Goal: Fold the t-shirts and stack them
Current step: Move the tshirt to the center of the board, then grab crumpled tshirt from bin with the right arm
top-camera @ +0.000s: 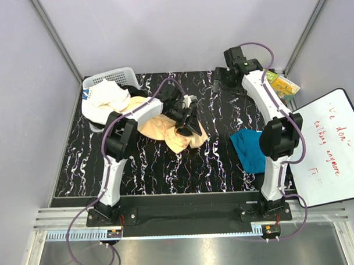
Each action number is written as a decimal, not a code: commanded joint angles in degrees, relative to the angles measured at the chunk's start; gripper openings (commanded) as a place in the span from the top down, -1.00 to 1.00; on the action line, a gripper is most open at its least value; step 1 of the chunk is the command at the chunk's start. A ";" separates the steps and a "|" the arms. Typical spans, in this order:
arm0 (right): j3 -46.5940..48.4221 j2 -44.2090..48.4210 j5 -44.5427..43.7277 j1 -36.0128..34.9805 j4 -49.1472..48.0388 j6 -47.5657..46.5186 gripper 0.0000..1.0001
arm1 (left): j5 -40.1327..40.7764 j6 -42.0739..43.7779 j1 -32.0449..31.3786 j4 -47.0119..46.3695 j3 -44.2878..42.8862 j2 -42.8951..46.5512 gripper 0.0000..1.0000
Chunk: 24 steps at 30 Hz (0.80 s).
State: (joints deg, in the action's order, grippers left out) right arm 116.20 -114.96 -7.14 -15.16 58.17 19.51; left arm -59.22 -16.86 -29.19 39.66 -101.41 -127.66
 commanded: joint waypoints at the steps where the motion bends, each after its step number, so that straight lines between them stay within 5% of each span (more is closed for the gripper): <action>1: 5.08 -2.02 0.56 -5.92 0.36 -6.75 -0.97 | 7.08 7.80 0.01 7.71 -5.47 8.80 -0.88; 15: 9.74 -2.55 2.29 -14.11 -3.59 -7.03 -0.98 | 46.72 5.17 16.17 9.03 1.64 29.30 -0.98; 24: 21.50 -13.53 10.82 -21.22 -2.63 -7.64 -0.98 | 52.80 3.51 26.46 12.28 4.02 30.01 -0.98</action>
State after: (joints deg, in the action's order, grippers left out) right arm 131.24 -123.72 -1.74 -32.16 56.27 12.78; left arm -11.84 -12.29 -3.81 50.00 -97.86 -97.65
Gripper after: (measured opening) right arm 0.987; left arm 0.987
